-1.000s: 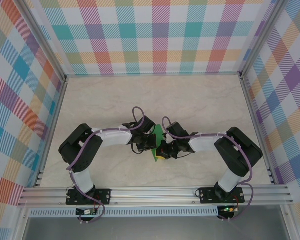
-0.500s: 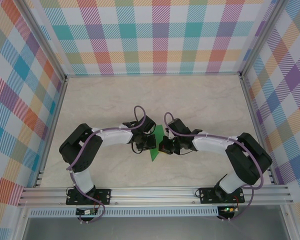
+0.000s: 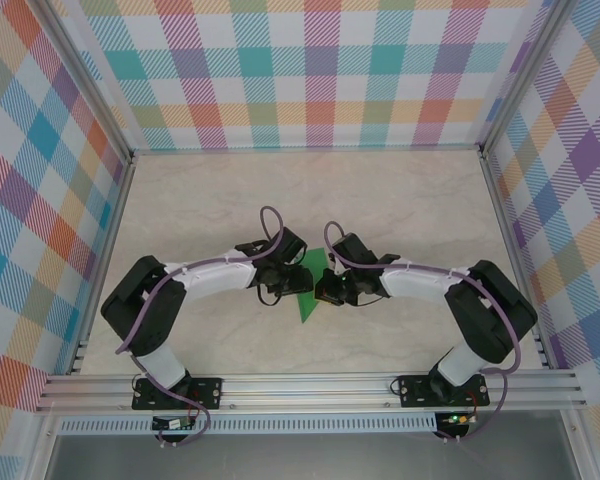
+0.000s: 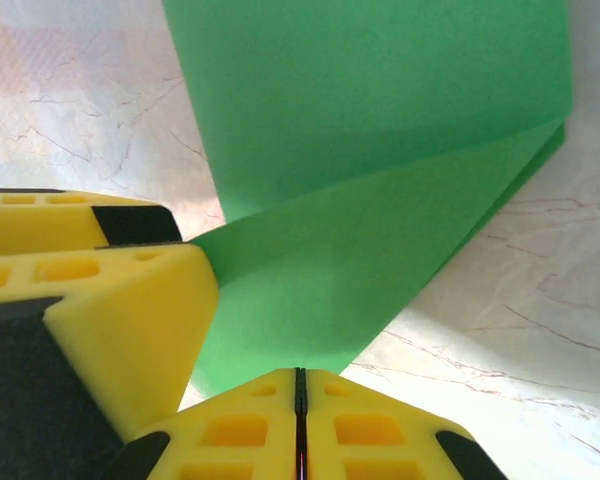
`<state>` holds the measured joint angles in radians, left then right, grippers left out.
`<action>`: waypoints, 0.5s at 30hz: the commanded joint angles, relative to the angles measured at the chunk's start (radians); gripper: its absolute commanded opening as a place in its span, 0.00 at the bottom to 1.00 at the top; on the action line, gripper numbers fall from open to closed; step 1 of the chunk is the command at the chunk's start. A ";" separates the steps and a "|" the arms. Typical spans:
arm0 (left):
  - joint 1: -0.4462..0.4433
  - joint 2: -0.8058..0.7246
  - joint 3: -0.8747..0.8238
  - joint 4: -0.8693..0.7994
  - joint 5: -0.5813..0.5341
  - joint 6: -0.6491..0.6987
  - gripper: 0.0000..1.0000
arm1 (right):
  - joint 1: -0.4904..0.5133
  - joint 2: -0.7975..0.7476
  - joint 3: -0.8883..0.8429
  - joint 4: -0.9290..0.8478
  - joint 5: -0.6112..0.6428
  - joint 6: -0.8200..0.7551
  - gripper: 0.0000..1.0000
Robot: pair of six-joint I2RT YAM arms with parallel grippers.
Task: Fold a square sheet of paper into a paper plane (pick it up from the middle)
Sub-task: Third fold the triangle at the center of the table.
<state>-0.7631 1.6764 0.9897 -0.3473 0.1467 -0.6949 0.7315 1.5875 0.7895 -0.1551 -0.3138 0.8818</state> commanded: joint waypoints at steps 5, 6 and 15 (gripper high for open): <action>0.018 -0.044 -0.067 0.024 0.010 -0.034 0.45 | 0.006 0.028 0.029 -0.005 0.007 -0.007 0.09; 0.019 -0.042 -0.072 0.043 0.026 -0.033 0.42 | 0.005 0.028 0.029 -0.006 0.009 -0.008 0.09; 0.025 -0.034 -0.088 0.133 0.063 -0.031 0.21 | 0.005 0.033 0.033 -0.008 0.009 -0.010 0.09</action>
<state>-0.7540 1.6463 0.9192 -0.2543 0.1917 -0.7261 0.7315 1.6039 0.7933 -0.1555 -0.3096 0.8818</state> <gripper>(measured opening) 0.231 0.091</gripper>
